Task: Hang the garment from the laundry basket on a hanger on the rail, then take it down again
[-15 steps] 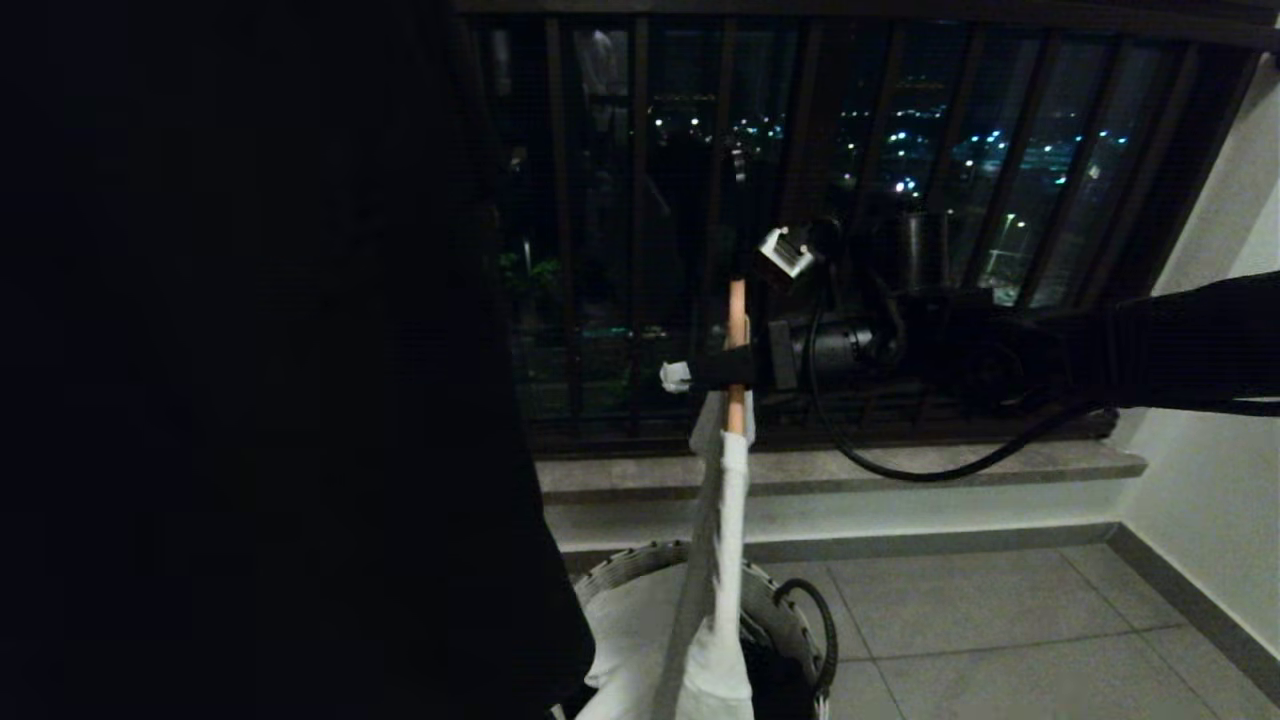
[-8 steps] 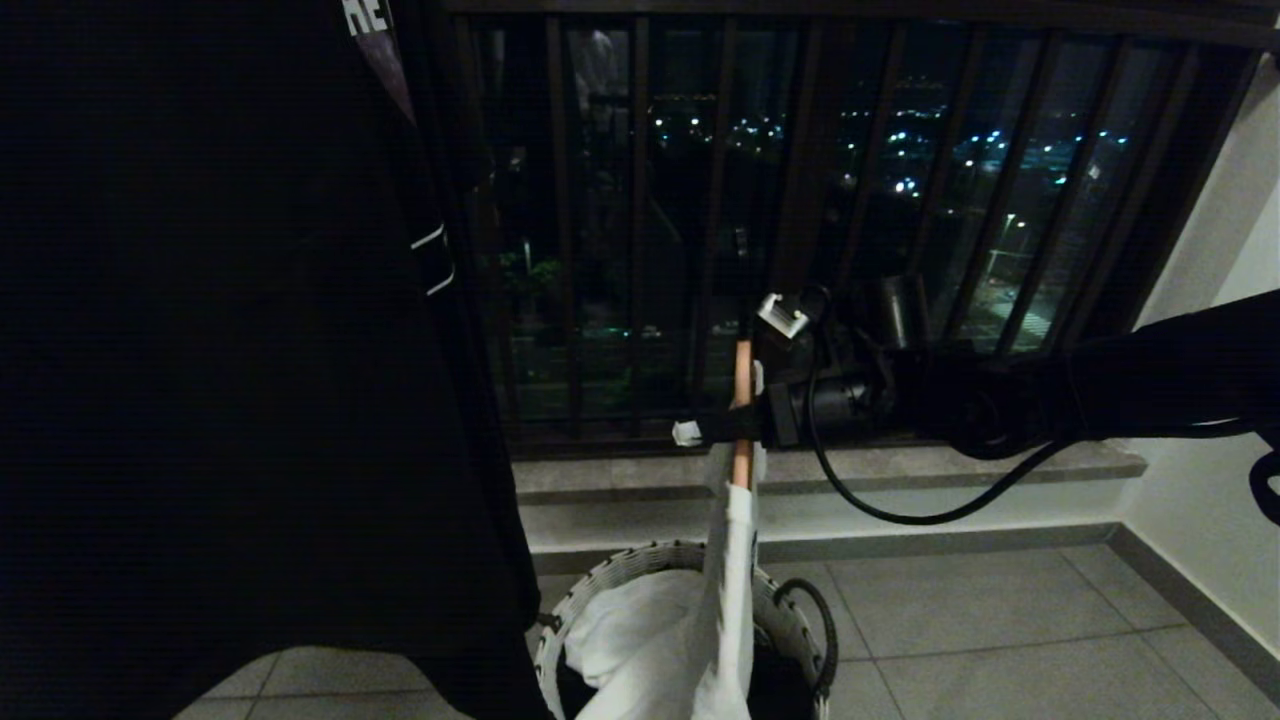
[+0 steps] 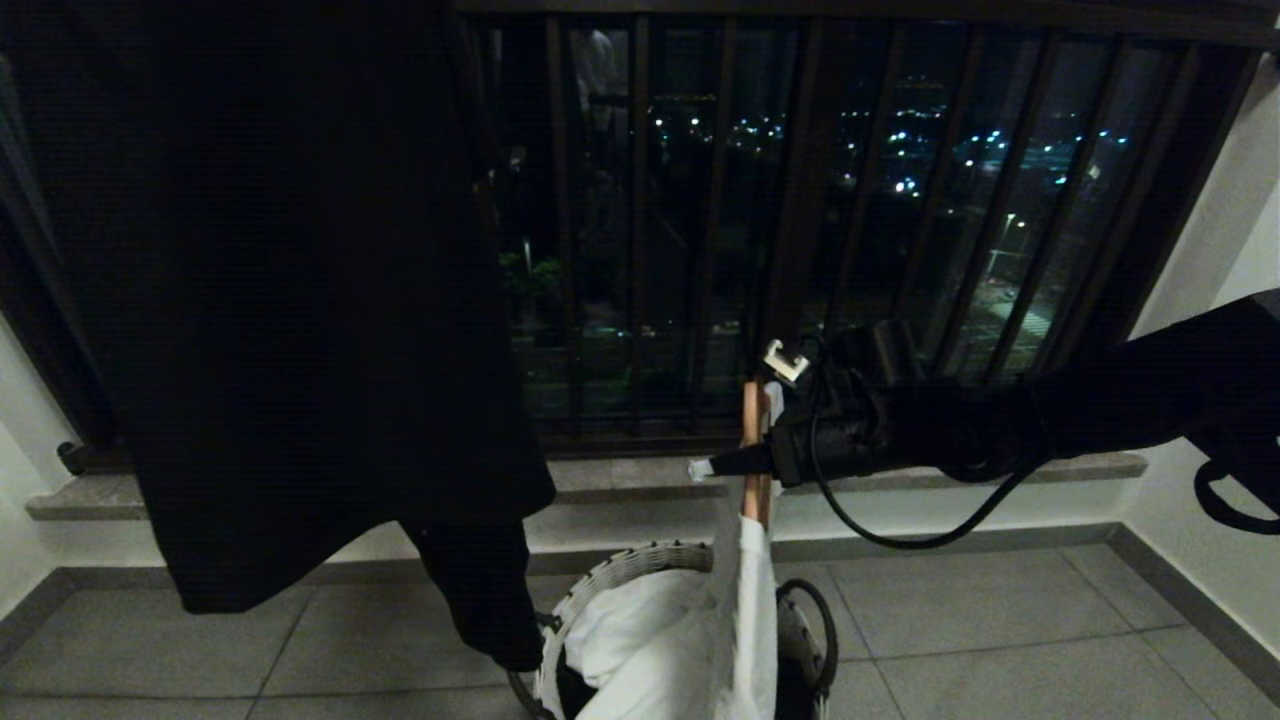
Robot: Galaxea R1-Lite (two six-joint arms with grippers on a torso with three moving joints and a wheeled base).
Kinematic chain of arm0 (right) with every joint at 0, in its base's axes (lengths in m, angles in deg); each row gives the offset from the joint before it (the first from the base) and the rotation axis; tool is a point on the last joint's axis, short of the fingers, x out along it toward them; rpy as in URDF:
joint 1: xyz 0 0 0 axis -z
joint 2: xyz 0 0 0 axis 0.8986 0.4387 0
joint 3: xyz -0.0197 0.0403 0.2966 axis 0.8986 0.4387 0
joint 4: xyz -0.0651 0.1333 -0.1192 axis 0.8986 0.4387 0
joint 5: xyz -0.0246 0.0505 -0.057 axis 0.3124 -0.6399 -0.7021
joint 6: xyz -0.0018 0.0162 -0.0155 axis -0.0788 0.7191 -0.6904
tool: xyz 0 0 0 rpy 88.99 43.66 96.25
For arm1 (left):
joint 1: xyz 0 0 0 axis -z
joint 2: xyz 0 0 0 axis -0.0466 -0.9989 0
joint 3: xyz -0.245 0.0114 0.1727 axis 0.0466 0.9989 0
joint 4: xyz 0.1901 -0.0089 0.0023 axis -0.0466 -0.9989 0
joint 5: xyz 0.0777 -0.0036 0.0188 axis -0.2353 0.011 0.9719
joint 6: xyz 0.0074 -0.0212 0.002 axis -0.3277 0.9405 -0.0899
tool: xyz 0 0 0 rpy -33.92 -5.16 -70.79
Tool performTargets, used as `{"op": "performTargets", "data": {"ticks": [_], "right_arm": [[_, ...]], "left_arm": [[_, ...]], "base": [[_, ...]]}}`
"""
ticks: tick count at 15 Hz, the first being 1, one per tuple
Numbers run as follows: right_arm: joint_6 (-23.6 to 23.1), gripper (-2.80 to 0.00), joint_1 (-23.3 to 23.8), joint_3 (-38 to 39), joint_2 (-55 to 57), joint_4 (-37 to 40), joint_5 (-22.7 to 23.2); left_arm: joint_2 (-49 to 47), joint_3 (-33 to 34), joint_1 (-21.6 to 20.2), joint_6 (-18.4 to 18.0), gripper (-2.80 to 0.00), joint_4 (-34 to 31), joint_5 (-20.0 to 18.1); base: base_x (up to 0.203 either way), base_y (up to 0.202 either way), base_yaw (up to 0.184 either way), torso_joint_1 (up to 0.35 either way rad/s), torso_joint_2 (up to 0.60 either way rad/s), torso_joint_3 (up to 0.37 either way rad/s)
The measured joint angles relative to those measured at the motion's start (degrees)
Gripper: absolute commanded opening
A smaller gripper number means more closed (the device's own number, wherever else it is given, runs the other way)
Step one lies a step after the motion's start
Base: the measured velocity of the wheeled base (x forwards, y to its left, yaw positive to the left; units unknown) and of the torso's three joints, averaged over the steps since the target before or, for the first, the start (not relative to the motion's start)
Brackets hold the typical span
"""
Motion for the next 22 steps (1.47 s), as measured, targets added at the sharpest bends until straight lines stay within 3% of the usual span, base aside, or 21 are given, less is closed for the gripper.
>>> {"op": "performTargets", "data": {"ticks": [8, 15, 22], "right_arm": [[-7.3, -2.80, -0.3, -1.0, 4.2, 4.9, -6.6], [-15.1, -2.80, -2.6, -9.9, 6.0, 25.2, -16.2], [-17.7, -2.80, -7.2, -16.4, 9.5, 33.7, -25.6]], "left_arm": [[0.0, 0.0, 0.0, 0.0, -2.80, 0.0, 0.0], [0.0, 0.0, 0.0, 0.0, -2.80, 0.0, 0.0], [0.0, 0.0, 0.0, 0.0, -2.80, 0.0, 0.0]], "base": [[0.000, 0.000, 0.000, 0.000, 0.00, 0.000], [0.000, 0.000, 0.000, 0.000, 0.00, 0.000], [0.000, 0.000, 0.000, 0.000, 0.00, 0.000]]}}
